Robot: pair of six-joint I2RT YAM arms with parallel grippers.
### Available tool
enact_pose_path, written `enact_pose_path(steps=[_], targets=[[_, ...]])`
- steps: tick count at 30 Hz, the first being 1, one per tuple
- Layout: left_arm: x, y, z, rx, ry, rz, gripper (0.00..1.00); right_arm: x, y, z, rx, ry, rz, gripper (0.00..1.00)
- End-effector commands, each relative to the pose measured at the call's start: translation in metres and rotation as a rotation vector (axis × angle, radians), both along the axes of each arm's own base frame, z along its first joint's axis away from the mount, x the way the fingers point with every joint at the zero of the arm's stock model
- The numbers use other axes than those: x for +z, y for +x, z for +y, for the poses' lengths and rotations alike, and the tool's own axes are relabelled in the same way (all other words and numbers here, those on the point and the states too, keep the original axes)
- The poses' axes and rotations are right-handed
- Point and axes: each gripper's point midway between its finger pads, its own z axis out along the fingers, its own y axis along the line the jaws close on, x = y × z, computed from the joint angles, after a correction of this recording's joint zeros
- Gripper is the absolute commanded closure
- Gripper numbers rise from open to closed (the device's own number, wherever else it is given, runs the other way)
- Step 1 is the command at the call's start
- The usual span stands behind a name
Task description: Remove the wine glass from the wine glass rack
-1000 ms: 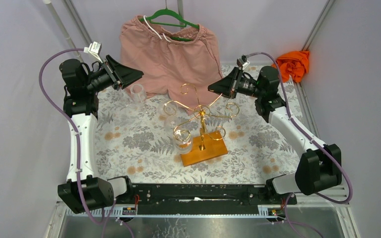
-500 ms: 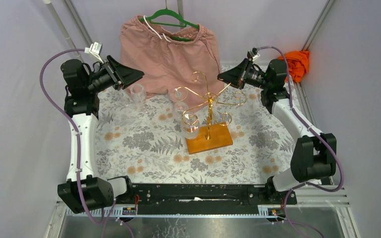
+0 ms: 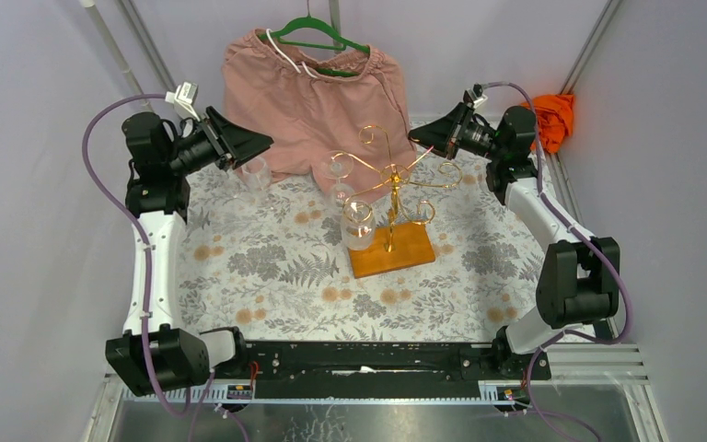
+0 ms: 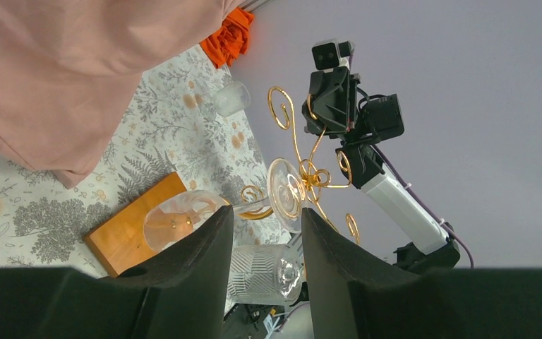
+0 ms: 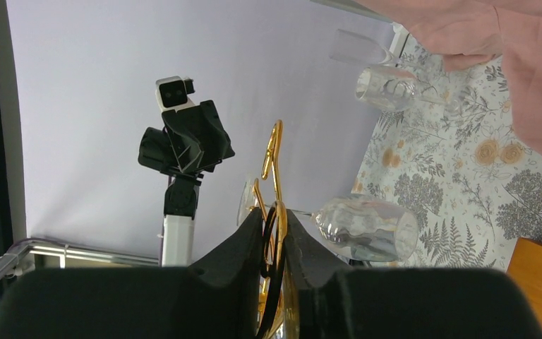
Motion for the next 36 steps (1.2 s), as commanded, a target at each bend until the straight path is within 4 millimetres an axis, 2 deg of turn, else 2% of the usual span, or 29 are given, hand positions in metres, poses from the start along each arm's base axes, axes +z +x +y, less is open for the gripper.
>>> enact_pose_path(steps=[1,4,6,11,15,19,24,27,31,36], targets=[[-0.003,0.002,-0.004,-0.002,0.018,-0.026,0.53,0.059,-0.009,-0.006,-0.025,0.004,-0.305,0.94],[-0.004,0.003,-0.007,-0.002,0.019,-0.025,0.52,0.060,-0.012,-0.007,-0.029,-0.004,-0.307,0.78],[-0.004,0.003,-0.009,-0.005,0.017,-0.021,0.52,0.061,-0.012,-0.007,-0.031,-0.005,-0.311,0.64],[-0.005,0.003,-0.014,-0.017,0.013,-0.015,0.52,0.066,-0.012,-0.008,-0.043,-0.013,-0.307,0.39],[-0.006,0.004,-0.020,-0.027,-0.002,-0.005,0.50,0.064,-0.008,-0.010,-0.070,-0.030,-0.281,0.36],[-0.009,0.003,-0.032,-0.081,-0.063,0.011,0.46,0.049,0.005,-0.020,-0.160,-0.111,-0.241,0.31],[-0.018,0.003,-0.049,-0.149,-0.131,0.043,0.45,0.024,0.017,-0.049,-0.319,-0.216,-0.169,0.31],[-0.018,0.001,-0.058,-0.178,-0.157,0.043,0.45,0.016,0.018,-0.069,-0.417,-0.253,-0.148,0.30],[-0.021,-0.001,-0.072,-0.208,-0.168,0.058,0.45,0.021,0.008,-0.087,-0.504,-0.292,-0.177,0.30],[-0.024,-0.002,-0.082,-0.229,-0.180,0.071,0.45,0.034,-0.008,-0.091,-0.532,-0.304,-0.205,0.31]])
